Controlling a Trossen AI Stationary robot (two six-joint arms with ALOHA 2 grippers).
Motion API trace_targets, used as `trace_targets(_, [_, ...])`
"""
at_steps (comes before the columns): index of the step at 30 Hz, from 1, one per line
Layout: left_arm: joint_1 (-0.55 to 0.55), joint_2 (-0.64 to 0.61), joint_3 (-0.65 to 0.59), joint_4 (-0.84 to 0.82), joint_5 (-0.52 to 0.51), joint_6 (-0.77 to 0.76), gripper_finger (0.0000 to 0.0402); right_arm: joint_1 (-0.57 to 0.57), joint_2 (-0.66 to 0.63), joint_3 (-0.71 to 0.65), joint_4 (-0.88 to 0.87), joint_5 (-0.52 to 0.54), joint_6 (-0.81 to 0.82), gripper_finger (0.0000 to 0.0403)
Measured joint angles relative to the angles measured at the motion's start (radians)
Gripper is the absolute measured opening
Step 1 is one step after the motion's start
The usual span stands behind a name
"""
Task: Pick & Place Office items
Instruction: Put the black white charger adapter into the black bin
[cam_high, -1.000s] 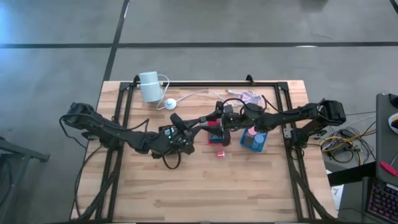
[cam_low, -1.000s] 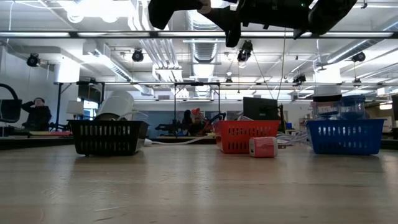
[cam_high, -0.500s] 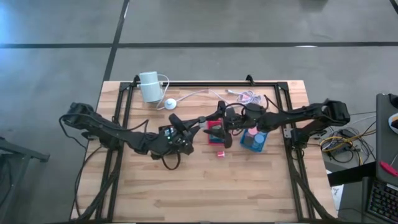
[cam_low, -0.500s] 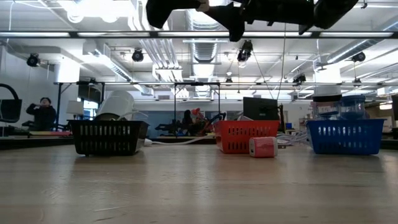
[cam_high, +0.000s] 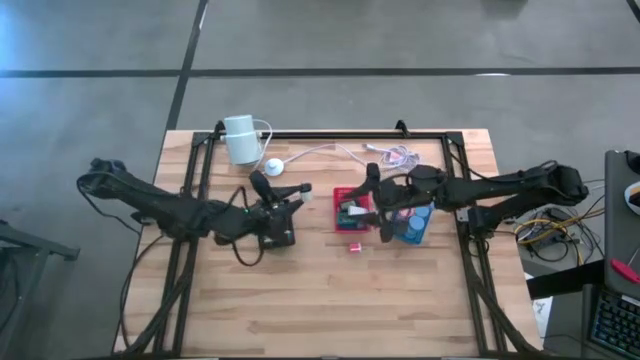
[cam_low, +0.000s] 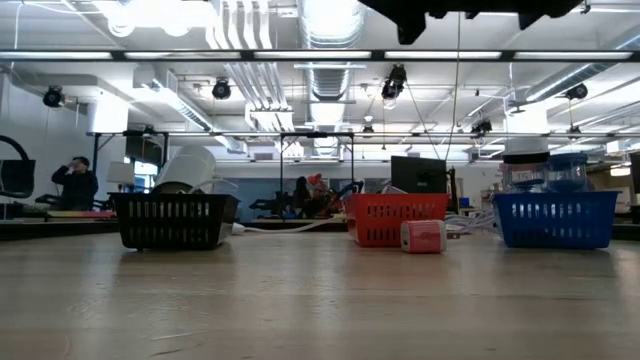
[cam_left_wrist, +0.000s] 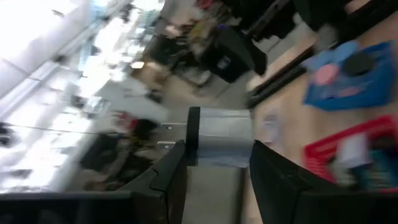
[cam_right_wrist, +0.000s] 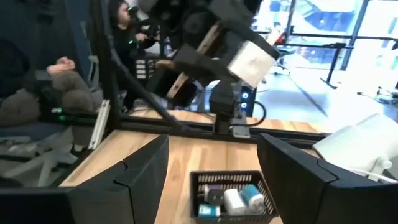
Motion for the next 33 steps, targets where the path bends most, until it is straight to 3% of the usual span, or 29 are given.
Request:
trace_targets(5, [0.003,-0.126,-0.005,-0.224,0.155,-0.223,0.0146,0.000,-0.089,-0.060,-0.028,0.013,-0.051,0.0229])
trace_targets(9, [0.004,-0.213,-0.045,-0.295,0.235,-0.321,0.0146,0.001,-0.170,-0.143,-0.028,0.102,-0.091,0.0223])
trace_targets(20, [0.003,-0.441,-0.325,-0.208,0.387,-0.496,0.0147,0.000,-0.416,-0.391,-0.022,0.222,-0.099,0.0187])
trace_targets(25, [0.005,-0.563,-0.459,-0.181,0.396,-0.590,0.0146,0.000,-0.531,-0.492,-0.022,0.222,-0.080,0.0142])
trace_targets(33, [0.005,-0.764,-0.662,-0.091,0.503,-0.689,0.0146,0.000,-0.680,-0.604,-0.020,0.221,-0.061,0.0058])
